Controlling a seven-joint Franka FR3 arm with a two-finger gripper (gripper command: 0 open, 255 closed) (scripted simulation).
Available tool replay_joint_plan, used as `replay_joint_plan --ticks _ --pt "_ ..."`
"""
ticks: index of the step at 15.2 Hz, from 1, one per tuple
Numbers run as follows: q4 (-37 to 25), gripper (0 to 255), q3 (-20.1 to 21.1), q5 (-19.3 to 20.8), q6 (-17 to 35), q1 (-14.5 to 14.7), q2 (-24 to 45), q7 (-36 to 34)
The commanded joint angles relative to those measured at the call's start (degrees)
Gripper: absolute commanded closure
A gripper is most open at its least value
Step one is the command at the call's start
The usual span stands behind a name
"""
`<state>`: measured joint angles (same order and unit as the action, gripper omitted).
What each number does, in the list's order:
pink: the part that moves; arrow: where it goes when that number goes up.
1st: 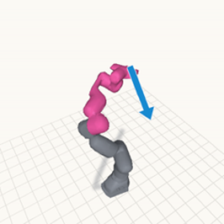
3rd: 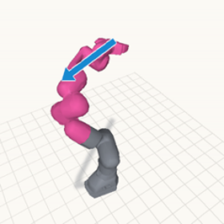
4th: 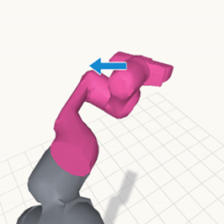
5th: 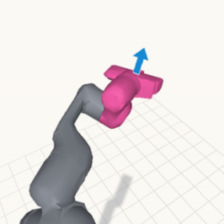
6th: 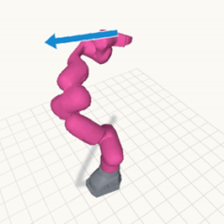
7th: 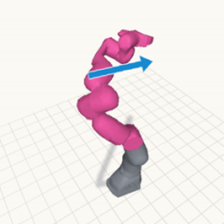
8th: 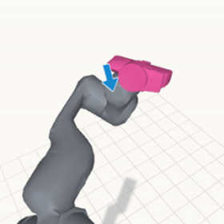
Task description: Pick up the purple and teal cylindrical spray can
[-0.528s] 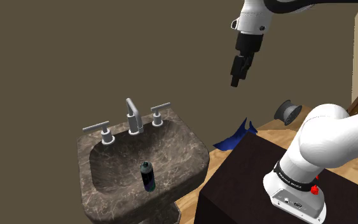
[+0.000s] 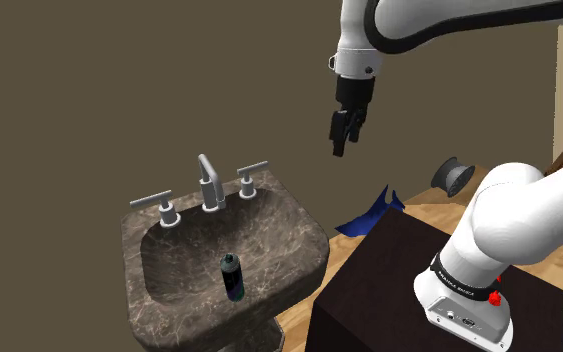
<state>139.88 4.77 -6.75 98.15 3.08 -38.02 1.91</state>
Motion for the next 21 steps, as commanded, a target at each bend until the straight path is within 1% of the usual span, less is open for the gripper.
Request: replay_joint_plan --ticks 1,6,11,16,21 --pt "0.0 0 1.9 -0.9 2.7 0.8 3.4 -1.6" --pt "-2.4 0 6.1 -2.1 8.3 2.3 13.3 -5.3" --pt "-6.4 0 9.9 -1.8 13.0 3.5 24.2 -9.4" --pt "-12.1 0 12.9 0.0 16.6 4.9 35.7 -13.9" --pt "-19.4 0 14.6 3.1 18.6 7.1 47.5 -18.5"
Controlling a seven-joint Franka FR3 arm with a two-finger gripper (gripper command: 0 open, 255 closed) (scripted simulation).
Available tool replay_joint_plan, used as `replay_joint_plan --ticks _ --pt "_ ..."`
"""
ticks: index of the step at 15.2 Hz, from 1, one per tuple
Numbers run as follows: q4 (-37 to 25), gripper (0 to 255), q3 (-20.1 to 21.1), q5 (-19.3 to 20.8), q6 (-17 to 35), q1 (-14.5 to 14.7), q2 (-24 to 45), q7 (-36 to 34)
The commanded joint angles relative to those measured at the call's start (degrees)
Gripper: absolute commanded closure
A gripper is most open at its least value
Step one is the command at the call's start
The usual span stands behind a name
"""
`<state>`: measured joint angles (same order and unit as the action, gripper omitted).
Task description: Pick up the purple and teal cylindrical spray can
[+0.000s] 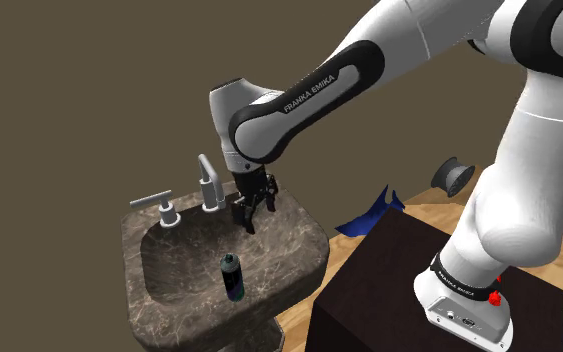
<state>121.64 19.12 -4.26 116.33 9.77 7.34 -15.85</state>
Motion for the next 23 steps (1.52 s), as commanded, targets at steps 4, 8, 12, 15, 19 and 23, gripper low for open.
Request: replay_joint_plan --ticks 4,8,12,15,19,23 --pt "-8.1 0 0.6 3.2 0.9 2.9 11.7 -4.1" --pt "-16.3 0 0.3 5.5 0.2 5.9 21.3 -6.8" --pt "-18.0 0 -0.1 6.3 1.6 6.8 24.9 -7.3" --pt "-17.9 0 -0.4 6.8 3.2 7.1 26.4 -7.4" --pt "-18.1 255 -0.6 7.0 4.0 7.2 27.4 -7.4" --pt "-18.2 255 -0.6 7.0 3.9 7.3 27.5 -7.4"
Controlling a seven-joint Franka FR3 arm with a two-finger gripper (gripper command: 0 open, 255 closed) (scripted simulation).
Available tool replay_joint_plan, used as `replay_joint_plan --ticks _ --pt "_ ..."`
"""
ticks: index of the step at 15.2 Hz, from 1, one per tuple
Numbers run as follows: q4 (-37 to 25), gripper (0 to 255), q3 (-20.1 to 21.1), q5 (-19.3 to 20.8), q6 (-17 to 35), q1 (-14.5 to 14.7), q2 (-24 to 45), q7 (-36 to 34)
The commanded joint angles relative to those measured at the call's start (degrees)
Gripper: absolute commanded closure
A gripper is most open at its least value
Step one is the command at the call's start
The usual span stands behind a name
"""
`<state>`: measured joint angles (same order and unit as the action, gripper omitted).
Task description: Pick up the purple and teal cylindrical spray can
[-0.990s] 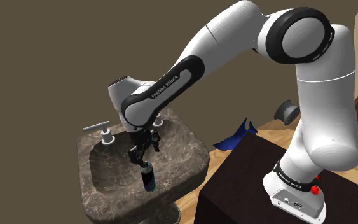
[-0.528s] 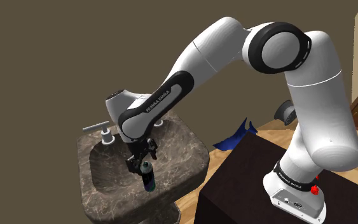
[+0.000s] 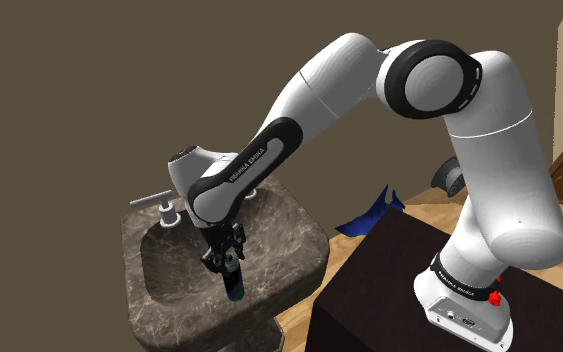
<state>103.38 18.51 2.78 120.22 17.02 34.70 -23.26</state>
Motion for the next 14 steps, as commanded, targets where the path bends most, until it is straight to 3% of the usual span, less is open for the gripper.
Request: replay_joint_plan --ticks 1,14 --pt "0.0 255 0.0 0.0 0.0 0.0 0.1 0.0" --pt "-0.1 255 0.9 -1.3 -4.8 -0.8 -4.7 0.2"
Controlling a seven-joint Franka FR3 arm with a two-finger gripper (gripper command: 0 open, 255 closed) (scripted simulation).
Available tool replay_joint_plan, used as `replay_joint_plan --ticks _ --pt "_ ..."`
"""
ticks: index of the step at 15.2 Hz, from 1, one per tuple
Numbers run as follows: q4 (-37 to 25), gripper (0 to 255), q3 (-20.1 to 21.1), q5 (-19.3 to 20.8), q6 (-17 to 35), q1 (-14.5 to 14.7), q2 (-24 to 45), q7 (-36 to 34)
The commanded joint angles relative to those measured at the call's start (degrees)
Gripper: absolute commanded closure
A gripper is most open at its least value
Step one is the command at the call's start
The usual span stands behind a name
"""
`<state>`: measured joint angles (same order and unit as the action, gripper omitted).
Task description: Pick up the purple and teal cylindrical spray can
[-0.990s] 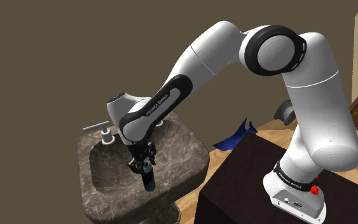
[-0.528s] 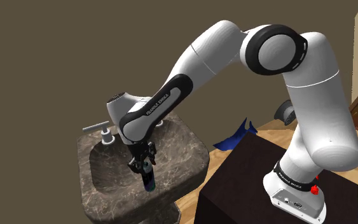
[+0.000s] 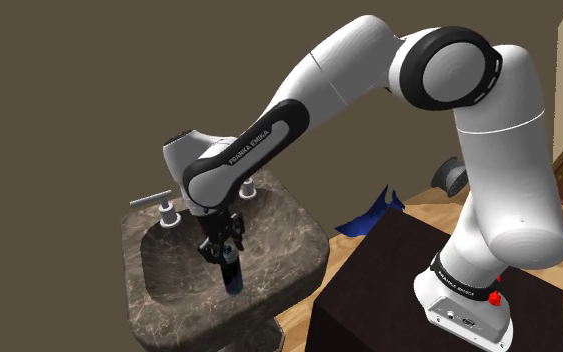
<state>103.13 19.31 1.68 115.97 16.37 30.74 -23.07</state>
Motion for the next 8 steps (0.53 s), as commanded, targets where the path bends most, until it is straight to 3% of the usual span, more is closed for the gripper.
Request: replay_joint_plan --ticks 1,8 --pt "0.1 255 0.2 -0.3 -1.1 -0.2 -1.2 0.0" --pt "-0.7 255 0.7 -1.0 -4.1 -0.5 -3.5 0.1"
